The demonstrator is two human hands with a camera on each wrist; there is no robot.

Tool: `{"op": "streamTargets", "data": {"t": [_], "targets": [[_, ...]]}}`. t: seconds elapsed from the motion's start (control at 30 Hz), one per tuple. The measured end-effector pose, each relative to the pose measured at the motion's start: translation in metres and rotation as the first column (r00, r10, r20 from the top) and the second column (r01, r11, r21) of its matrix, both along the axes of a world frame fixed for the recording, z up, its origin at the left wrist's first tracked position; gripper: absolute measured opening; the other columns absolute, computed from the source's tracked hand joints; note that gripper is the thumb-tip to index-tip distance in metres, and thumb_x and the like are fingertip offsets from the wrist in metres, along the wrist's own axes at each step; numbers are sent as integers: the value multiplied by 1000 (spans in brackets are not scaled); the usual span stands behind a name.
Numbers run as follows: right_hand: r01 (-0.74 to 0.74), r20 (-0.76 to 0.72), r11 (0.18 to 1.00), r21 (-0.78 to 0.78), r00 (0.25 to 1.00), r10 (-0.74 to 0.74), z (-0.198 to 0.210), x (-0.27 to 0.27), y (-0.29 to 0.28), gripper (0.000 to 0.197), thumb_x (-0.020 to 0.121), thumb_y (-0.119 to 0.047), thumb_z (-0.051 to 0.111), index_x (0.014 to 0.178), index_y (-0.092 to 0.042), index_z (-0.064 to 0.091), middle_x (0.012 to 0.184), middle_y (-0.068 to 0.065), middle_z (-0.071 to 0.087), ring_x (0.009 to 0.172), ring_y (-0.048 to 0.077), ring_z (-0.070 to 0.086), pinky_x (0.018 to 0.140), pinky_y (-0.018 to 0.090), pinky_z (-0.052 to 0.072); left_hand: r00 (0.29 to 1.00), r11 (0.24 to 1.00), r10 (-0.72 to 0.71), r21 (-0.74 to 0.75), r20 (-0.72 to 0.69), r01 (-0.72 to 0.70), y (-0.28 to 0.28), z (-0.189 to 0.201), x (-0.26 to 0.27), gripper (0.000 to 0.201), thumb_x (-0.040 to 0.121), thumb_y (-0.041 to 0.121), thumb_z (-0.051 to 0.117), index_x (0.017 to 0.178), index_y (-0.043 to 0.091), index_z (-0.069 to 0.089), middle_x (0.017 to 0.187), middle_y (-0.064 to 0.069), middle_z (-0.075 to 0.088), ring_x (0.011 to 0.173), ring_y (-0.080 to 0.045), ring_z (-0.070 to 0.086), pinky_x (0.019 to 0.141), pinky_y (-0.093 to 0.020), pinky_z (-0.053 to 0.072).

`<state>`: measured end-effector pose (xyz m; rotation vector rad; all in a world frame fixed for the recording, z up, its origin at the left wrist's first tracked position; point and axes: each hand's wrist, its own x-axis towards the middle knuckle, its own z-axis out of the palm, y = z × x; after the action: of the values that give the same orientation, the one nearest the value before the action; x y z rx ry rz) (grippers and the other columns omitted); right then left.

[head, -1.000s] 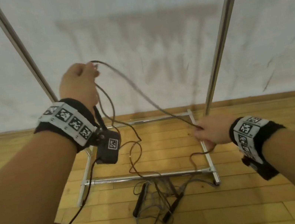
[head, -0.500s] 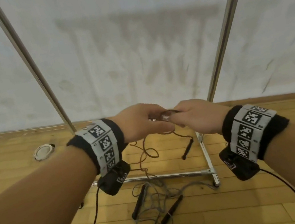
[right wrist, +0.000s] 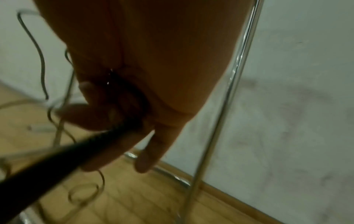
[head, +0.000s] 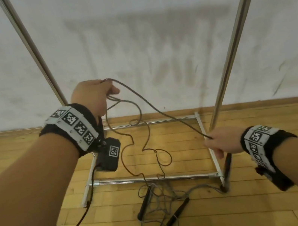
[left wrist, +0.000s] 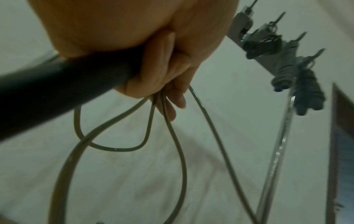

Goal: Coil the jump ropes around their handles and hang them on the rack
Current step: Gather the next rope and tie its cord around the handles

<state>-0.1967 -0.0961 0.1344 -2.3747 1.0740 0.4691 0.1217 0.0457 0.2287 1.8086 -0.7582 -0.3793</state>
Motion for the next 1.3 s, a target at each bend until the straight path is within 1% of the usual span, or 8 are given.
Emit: {"op": "streamTargets", "data": {"t": [0.1, 0.27, 0.53, 0.73, 0.87, 1.0, 1.17, 1.3], "targets": [[61, -172, 996, 72, 984, -48, -15, -18, -9, 50, 106, -50, 39, 85, -13, 67, 73, 4, 76, 68, 13, 72, 72, 27, 55, 974, 936, -143, 343, 175, 76, 7, -15, 2, 26, 96, 41, 71, 74, 31, 81, 61, 19, 68, 44, -2, 51, 49, -24, 39], [230, 222, 912, 340, 923, -315, 17, 7, 0, 33, 105, -33, 52, 96, -3, 61, 65, 4, 59, 60, 24, 71, 79, 52, 61, 912, 783, -401, 548, 83, 294, -5, -24, -20, 33, 98, 14, 66, 125, 32, 74, 81, 8, 73, 43, -8, 60, 42, -28, 50], [53, 467, 493, 868, 249, -849, 78, 55, 61, 24, 103, -17, 58, 116, 0, 68, 100, 14, 78, 50, 21, 49, 70, 43, 63, 799, 680, -555, 429, -229, 595, -13, -26, -46, 51, 96, 14, 67, 142, 35, 56, 71, -20, 71, 40, -13, 45, 38, -24, 37], [-86, 616, 655, 751, 450, -647, 63, 66, 74, 71, 92, 8, 62, 144, -38, 51, 125, -8, 72, 52, 18, 35, 78, 46, 63, 538, 745, -605, -179, -587, 642, -9, -16, -65, 60, 81, -4, 50, 139, 12, 57, 119, -25, 75, 36, -6, 38, 33, -19, 34], [-1, 660, 768, 640, 512, -550, 57, 73, 74, 50, 95, -9, 70, 138, -26, 52, 92, 1, 77, 59, 31, 47, 65, 41, 62, 468, 769, -582, -263, -665, 582, -5, -17, -63, 62, 85, -7, 49, 144, 13, 53, 121, -30, 71, 38, -7, 39, 32, -19, 35], [108, 702, 924, 367, 620, -351, 61, 69, 58, 14, 98, -25, 67, 107, -15, 71, 72, 2, 67, 49, 19, 51, 54, 37, 51, 591, 740, -567, -40, -574, 671, -4, -25, -56, 53, 94, 1, 61, 144, 20, 55, 68, -12, 63, 38, -11, 38, 34, -22, 34], [185, 563, 977, -103, 821, -96, 67, 59, 30, 18, 91, -44, 71, 84, -27, 71, 71, -4, 71, 59, 13, 65, 53, 26, 47, 813, 655, -562, 519, -152, 549, -2, -28, -53, 32, 99, 24, 71, 127, 29, 57, 75, 0, 78, 46, -11, 54, 39, -24, 42], [219, 361, 973, -77, 916, -178, 60, 42, 10, 16, 92, -39, 71, 87, -24, 72, 77, 3, 71, 49, 14, 64, 46, 23, 47, 921, 834, -349, 390, -176, 390, -4, -19, -38, 26, 106, 29, 59, 89, 11, 68, 52, 3, 56, 38, -11, 44, 36, -23, 38]]}}
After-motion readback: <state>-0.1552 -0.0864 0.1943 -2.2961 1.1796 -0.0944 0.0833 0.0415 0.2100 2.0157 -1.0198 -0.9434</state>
